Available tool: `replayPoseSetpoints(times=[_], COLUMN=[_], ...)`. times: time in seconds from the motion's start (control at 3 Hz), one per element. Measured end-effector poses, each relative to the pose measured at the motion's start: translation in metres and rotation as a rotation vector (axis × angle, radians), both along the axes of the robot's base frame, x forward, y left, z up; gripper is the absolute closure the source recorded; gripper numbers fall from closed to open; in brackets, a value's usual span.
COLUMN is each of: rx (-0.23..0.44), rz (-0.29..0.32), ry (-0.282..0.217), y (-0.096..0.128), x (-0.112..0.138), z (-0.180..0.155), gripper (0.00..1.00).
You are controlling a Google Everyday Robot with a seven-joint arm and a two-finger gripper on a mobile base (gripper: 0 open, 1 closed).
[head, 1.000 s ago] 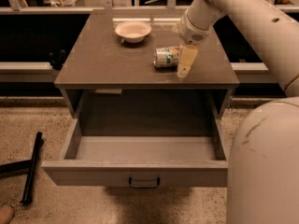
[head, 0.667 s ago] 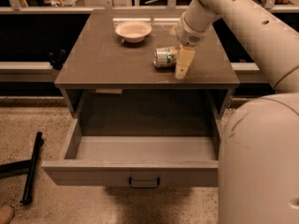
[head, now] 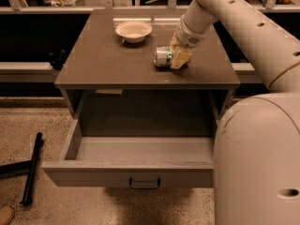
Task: Place 7up can into top drawer
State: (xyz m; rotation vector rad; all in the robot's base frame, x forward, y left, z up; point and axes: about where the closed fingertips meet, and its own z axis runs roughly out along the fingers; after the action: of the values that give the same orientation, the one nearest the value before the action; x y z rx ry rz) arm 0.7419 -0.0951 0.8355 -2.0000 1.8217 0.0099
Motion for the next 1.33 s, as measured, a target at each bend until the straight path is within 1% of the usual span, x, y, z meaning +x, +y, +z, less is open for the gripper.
replayPoseSetpoints(times=[0.33,0.67,1.0,1.33], rx=[0.007,0.058,0.105,0.148], rz=[0.012,0.05,0.101,0.133], ry=[-0.014,-0.059,-0.104,-0.032], y=[0.001,0.0,-0.005,-0.005], x=[-0.003,-0.024,-0.062,-0.109], z=[0.006,0.032,0.065,0.057], gripper=[0.72,0.96,1.0,1.0])
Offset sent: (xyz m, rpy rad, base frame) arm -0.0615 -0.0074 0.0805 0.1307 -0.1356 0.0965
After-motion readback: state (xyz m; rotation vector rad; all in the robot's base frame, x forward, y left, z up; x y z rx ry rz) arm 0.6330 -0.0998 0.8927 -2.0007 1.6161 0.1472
